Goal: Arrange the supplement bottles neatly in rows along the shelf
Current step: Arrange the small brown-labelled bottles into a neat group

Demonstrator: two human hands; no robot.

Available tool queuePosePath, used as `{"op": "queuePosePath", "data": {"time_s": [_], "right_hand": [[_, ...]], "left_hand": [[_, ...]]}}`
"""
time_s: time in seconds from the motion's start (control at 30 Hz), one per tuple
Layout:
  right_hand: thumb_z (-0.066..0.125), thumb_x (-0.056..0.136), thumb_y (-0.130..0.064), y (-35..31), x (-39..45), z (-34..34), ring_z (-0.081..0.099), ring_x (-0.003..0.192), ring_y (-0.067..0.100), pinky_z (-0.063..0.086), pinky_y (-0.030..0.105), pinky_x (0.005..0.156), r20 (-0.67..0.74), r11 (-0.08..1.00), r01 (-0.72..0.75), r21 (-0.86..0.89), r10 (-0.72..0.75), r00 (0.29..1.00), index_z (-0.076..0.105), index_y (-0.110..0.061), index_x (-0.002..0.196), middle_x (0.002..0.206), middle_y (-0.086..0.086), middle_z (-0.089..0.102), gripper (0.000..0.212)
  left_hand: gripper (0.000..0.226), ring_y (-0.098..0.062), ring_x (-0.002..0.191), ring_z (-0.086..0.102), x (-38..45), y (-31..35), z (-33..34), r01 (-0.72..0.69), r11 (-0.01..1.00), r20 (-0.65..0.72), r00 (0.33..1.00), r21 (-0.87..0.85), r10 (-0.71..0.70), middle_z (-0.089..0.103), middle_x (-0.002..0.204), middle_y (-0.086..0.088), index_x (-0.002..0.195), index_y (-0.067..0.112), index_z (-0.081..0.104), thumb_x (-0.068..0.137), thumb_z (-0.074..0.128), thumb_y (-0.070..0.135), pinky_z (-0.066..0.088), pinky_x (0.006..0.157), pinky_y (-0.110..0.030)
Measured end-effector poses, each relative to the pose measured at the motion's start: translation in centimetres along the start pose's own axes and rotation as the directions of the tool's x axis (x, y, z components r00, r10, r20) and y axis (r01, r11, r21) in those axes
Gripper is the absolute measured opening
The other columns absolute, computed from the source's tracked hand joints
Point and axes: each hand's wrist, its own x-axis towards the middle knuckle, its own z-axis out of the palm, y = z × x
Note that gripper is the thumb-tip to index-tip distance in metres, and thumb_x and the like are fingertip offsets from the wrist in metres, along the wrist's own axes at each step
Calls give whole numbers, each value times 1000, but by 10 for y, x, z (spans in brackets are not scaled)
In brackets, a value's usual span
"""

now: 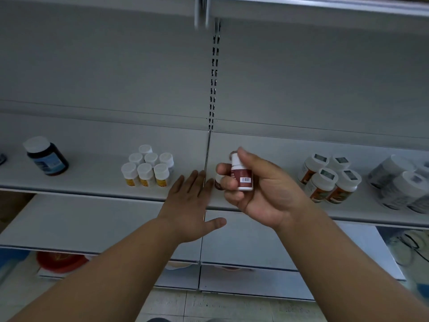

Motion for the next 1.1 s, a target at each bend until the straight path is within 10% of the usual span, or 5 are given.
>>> {"op": "queuePosePath", "data": {"time_s": [0.1, 0.27, 0.83, 1.0, 1.1], "right_hand": [[48, 89, -36, -2, 0, -5, 61, 67, 21, 42, 27, 53, 42, 995, -101, 5, 100, 994, 58, 0, 114, 98, 20, 66, 45], [76, 75, -33, 4, -2, -12, 57, 63, 21, 41, 25, 49, 122, 998, -49, -49, 55, 991, 51, -13, 90, 77, 10, 57, 35], [60, 86, -29, 3, -8, -5, 57, 71, 23, 43, 27, 58, -1, 1000, -3, -7, 3, 1000, 50, -6, 103, 87, 13, 55, 30], [64, 82, -22, 5, -11, 1, 64, 75, 31, 56, 35, 67, -138, 934, 207, -292, -255, 957, 54, -4, 98, 89, 16, 58, 26], [70, 86, -14, 10, -17, 1, 67, 87, 28, 57, 36, 78, -66, 598, 322, -734, -535, 843, 57, -12, 102, 95, 10, 68, 20]], "left_hand": [[110, -24, 153, -1, -1, 2, -4, 2, 1000, -14, 1000, 8, -2, 5, 167, -4, 159, 23, 4, 71, 8, 90, -1, 123, -46], [111, -23, 153, -9, 0, 1, -2, 3, 1000, 5, 1000, -4, -3, 0, 167, -4, 159, 23, -1, 71, 9, 91, -1, 123, -47], [113, -24, 153, -8, -2, 0, -3, 2, 1000, 8, 1000, -9, -2, -2, 167, -5, 159, 22, -3, 70, 6, 90, -2, 123, -46], [109, -24, 153, -9, -1, 0, -3, 4, 1000, 13, 1000, 20, -4, -2, 167, -7, 158, 21, -2, 74, 10, 89, -3, 123, -46], [108, -24, 153, -8, -2, 1, -4, 6, 999, 13, 1000, 35, -6, -2, 167, -8, 158, 20, -5, 77, 14, 88, -3, 123, -46]]}}
